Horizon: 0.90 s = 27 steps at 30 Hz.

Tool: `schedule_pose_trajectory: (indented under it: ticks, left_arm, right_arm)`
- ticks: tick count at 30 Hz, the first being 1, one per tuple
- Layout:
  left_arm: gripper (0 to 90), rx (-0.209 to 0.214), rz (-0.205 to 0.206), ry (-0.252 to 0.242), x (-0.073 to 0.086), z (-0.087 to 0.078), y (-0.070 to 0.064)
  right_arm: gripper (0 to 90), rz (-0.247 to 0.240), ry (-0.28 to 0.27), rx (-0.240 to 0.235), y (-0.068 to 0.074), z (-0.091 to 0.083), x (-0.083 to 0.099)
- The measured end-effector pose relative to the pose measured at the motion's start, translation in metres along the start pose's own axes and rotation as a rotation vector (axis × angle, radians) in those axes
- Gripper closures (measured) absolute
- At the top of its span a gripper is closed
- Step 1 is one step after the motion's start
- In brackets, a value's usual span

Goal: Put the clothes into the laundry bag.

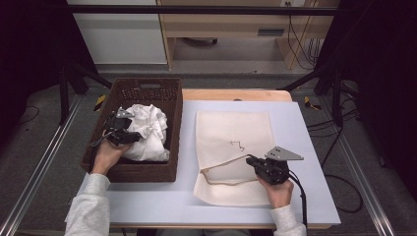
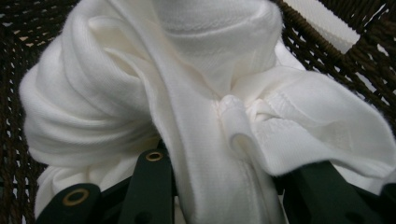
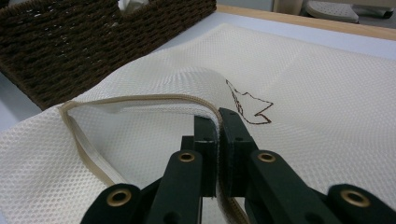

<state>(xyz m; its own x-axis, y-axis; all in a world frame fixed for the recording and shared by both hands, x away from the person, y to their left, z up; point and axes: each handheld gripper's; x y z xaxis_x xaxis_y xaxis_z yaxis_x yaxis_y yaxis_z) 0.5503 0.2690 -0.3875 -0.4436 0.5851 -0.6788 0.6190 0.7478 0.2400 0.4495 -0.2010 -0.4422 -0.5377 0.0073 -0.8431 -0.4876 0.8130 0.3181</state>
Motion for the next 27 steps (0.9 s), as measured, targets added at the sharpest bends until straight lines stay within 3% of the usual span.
schedule_pose_trajectory:
  ticks: [3, 10, 20, 27]
  left_arm:
    - [63.4, -0.017, 0.018, -0.032, -0.001, -0.005, 0.000]
    - [63.3, -0.081, -0.005, -0.066, -0.003, -0.013, 0.001]
    - [63.5, -0.177, -0.042, -0.207, -0.007, -0.038, 0.000]
    - [63.4, -0.205, -0.063, -0.278, -0.021, -0.057, -0.003]
  right_arm:
    - [86.7, 0.002, -0.003, -0.001, -0.001, -0.001, 0.000]
    - [86.9, -0.004, -0.011, -0.001, -0.001, -0.001, -0.001]
    - [87.0, 0.002, -0.018, -0.002, -0.001, -0.002, -0.002]
    - [87.0, 0.000, -0.022, -0.004, -0.001, -0.004, -0.002]
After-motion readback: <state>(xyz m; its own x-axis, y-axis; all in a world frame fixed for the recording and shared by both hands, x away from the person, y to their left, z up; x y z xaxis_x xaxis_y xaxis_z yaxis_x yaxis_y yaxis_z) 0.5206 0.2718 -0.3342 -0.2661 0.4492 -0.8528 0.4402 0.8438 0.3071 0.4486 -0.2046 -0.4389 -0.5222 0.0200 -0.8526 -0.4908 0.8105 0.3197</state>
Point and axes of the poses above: each handheld gripper's, and its own axes: z roughly forward along the jaws, x roughly out of its underside, y roughly to its left, and after that the axes turned 14 degrees about z, right-handed
